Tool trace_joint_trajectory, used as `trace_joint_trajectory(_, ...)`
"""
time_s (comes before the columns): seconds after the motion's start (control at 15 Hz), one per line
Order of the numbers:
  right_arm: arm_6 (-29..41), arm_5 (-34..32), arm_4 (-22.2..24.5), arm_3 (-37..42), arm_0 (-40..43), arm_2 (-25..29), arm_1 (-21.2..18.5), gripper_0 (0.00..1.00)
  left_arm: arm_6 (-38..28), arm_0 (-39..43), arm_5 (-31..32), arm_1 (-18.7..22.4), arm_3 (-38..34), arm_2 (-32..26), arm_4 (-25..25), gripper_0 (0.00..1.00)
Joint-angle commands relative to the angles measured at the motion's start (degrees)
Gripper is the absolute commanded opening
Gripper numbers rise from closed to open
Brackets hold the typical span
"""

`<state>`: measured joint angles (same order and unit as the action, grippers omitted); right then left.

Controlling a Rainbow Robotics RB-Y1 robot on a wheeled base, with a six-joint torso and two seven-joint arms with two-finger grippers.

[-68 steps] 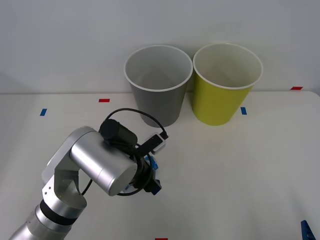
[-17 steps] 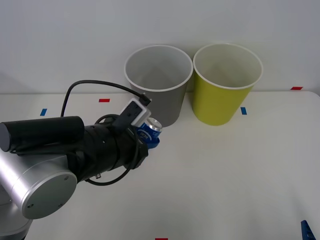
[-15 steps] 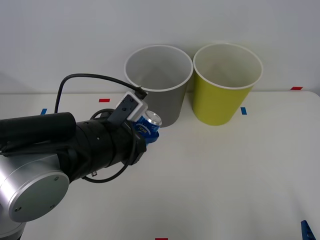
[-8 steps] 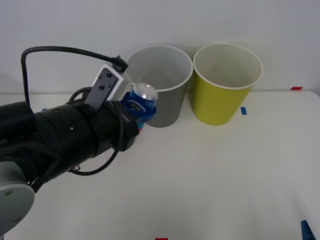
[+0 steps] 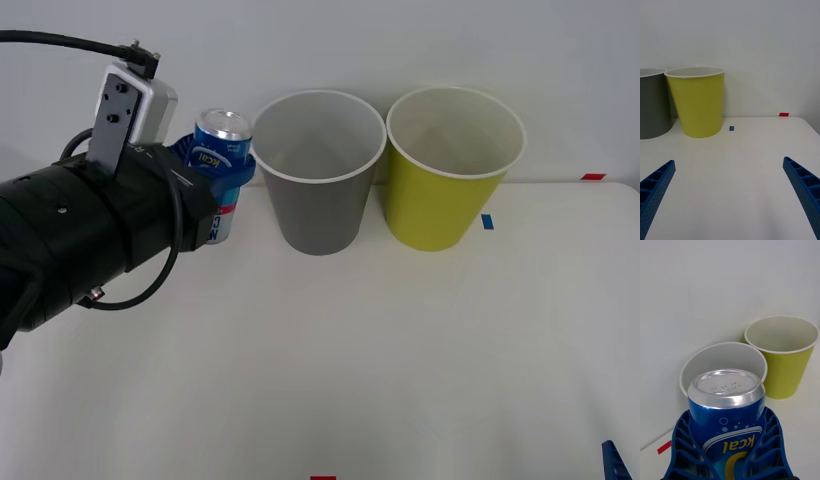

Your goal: Put cans in the gray bin and PET bottles in the light green bin.

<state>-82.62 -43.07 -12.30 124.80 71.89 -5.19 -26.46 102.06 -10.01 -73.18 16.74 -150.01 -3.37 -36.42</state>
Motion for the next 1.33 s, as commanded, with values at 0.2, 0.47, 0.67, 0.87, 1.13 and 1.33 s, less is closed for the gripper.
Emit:
trace_joint_trajectory(0.2,0.0,0.0,0.0,0.0,0.0,0.0,0.0,1.0,-3.0,-7.9,0.1,0.6,0.0,-2.3,1.2,0.0)
trace_joint_trajectory(0.47,0.0,0.0,0.0,0.0,0.0,0.0,0.0,1.0,-11.7,-13.2,2.1,0.5,0.0,-0.4,6.7,0.0)
trace_joint_trajectory(0.67,0.0,0.0,0.0,0.0,0.0,0.0,0.0,1.0,-18.3,-17.1,5.9,0.8,2.5,3.0,10.2,0.0)
trace_joint_trajectory(0.87,0.0,0.0,0.0,0.0,0.0,0.0,0.0,1.0,-18.8,-21.7,8.5,0.8,9.6,5.5,11.7,0.0)
trace_joint_trajectory(1.13,0.0,0.0,0.0,0.0,0.0,0.0,0.0,1.0,-19.3,-27.8,12.9,0.7,19.2,7.9,12.7,0.0)
trace_joint_trajectory(1.33,0.0,0.0,0.0,0.0,0.0,0.0,0.0,1.0,-19.4,-30.0,18.6,-1.0,26.5,9.4,12.8,0.0)
